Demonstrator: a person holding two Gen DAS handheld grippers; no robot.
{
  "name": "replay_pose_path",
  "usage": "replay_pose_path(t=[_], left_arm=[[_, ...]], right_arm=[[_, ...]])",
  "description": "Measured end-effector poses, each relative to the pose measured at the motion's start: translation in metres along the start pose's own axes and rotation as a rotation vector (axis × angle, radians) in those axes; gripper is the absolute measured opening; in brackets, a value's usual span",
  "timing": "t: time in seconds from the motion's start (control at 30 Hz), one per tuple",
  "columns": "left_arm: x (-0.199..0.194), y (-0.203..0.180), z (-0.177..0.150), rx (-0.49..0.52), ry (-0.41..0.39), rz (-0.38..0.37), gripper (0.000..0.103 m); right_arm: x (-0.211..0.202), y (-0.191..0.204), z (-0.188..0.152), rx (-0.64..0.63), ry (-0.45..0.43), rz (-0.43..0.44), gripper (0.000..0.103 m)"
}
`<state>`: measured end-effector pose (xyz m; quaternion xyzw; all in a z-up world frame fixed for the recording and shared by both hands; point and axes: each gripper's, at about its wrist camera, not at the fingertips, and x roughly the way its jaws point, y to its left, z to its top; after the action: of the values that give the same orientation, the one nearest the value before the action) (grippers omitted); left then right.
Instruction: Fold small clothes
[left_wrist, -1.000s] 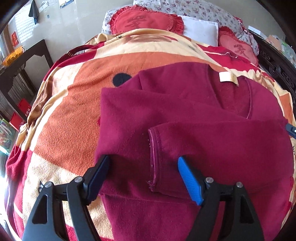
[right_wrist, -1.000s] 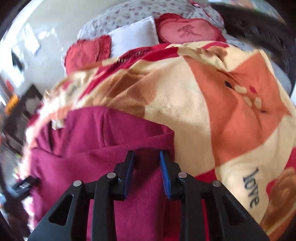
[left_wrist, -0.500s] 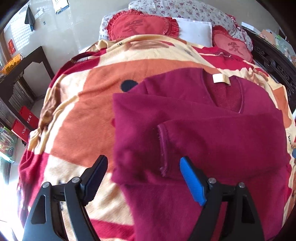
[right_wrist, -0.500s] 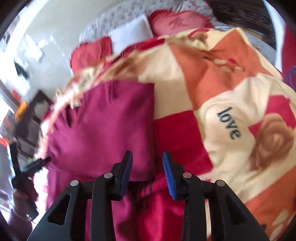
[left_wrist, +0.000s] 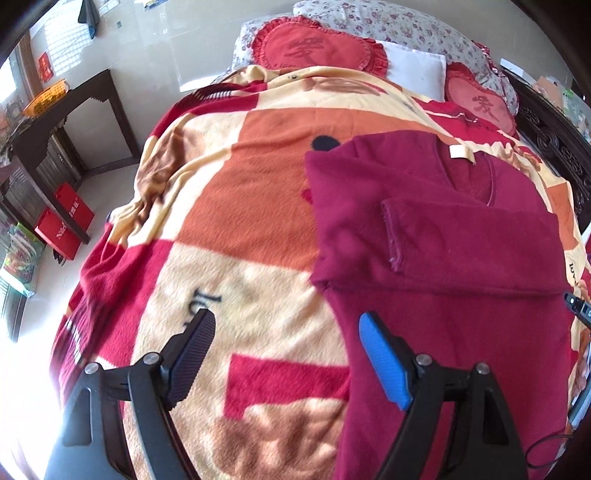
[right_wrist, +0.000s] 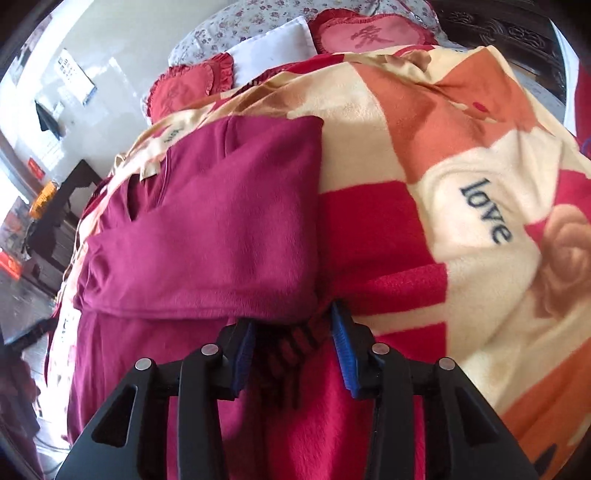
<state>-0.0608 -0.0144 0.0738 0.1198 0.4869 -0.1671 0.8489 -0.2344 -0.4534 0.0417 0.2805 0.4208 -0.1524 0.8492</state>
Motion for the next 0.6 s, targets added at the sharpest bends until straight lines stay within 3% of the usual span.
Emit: replay_pose_path(t=[0.17,0.27,0.37,0.4,0.47,0.53,0.6], left_arm=[[0.000,0.012,-0.013,-0.047,0.026,-0.019,0.084],[0.000,0.012,-0.017,-0.047,0.028,-0.020,0.084],[0.000,0.010,-0.018,-0.052,0.031,-0.032,0.084],[-0.001,0.009,-0.019,-0.054,0.030,-0.038,0.084],[-0.003,0.007,-0.020,-0.047,0.029,-0.042,0.084],[-0.007,0.007,-0.022,-0.035,0.023,-0.039,0.084],[-0.008,0.008,-0.024,-0.040,0.020,-0.034,0.084]], right_arm=[[-0.018,0.010,0.003,0.019,-0.032,-0.018,0.022],[-0.022,0.025,0.001,-0.086,-0.054,-0.102,0.024],[-0.009,0.029,0.001,-0.120,-0.034,-0.117,0.024],[-0.004,0.026,0.002,-0.097,-0.023,-0.088,0.023],[0.002,0.015,0.002,-0.021,-0.015,-0.048,0.003],[-0.007,0.009,0.002,0.006,-0.028,-0.022,0.000],[-0.021,0.010,0.003,-0.046,-0.069,-0.108,0.000]])
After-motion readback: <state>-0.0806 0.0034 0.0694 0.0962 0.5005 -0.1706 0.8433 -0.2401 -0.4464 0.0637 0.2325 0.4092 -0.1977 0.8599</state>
